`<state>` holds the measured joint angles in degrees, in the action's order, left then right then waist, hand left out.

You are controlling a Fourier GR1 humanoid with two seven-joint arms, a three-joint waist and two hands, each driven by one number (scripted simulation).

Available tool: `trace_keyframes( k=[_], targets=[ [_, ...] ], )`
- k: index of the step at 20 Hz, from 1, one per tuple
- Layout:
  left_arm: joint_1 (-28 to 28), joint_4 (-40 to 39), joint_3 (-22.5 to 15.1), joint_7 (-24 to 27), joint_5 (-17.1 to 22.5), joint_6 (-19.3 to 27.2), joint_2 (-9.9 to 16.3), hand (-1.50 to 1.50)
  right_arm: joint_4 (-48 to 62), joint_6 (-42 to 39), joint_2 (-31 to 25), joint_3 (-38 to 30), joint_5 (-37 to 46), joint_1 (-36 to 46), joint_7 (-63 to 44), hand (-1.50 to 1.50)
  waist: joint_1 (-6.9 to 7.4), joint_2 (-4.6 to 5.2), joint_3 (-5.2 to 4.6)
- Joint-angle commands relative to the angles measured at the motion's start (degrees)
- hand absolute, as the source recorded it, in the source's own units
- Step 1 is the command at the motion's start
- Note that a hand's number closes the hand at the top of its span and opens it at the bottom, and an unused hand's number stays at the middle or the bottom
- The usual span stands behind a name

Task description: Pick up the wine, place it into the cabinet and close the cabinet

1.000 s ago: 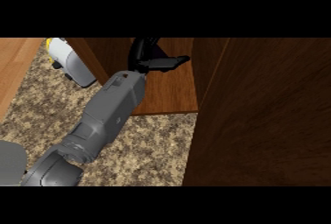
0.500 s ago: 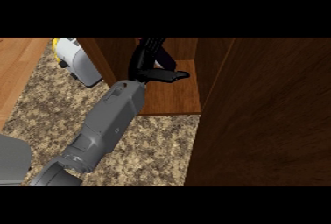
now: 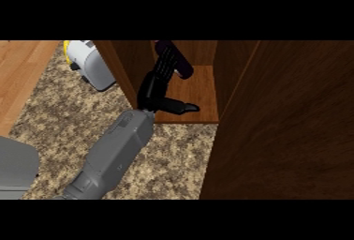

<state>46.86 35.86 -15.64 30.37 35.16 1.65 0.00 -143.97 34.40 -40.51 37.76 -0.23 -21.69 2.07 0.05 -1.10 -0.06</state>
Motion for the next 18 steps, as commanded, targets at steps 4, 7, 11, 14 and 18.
trace_keyframes(
  k=[4, 7, 11, 14, 18],
  targets=[
    [-13.55, 15.42, -7.16, -2.45, -0.13, 4.14, 0.00, -1.50, -10.89, 1.44, -1.35, 3.55, 1.59, -4.22, -2.61, -1.50, 0.48, -0.14, 0.02],
    [-17.70, 21.12, -6.56, -4.97, -0.17, 2.43, 3.06, -1.50, -13.14, 2.38, -2.20, 0.50, -1.04, -3.44, -5.62, -1.50, 0.94, 0.09, 0.00],
    [-26.42, 31.18, -9.23, -5.79, -0.61, 4.68, 3.15, -1.50, -11.38, 2.25, -2.22, 2.50, 0.57, -3.94, -2.90, -1.50, 0.38, 0.23, 0.05],
    [-30.26, 37.80, -10.50, -8.03, -0.75, 6.44, 4.02, -1.50, -13.95, 2.74, -4.60, -2.06, -0.70, -1.57, -7.79, -1.50, 0.50, 0.53, 0.00],
    [-36.08, 43.38, -9.16, -7.43, 0.83, 2.96, 7.93, -1.50, -11.39, -0.99, -6.62, -0.37, -2.15, -2.31, -5.08, -1.50, 0.02, 0.68, 0.05]
  ],
)
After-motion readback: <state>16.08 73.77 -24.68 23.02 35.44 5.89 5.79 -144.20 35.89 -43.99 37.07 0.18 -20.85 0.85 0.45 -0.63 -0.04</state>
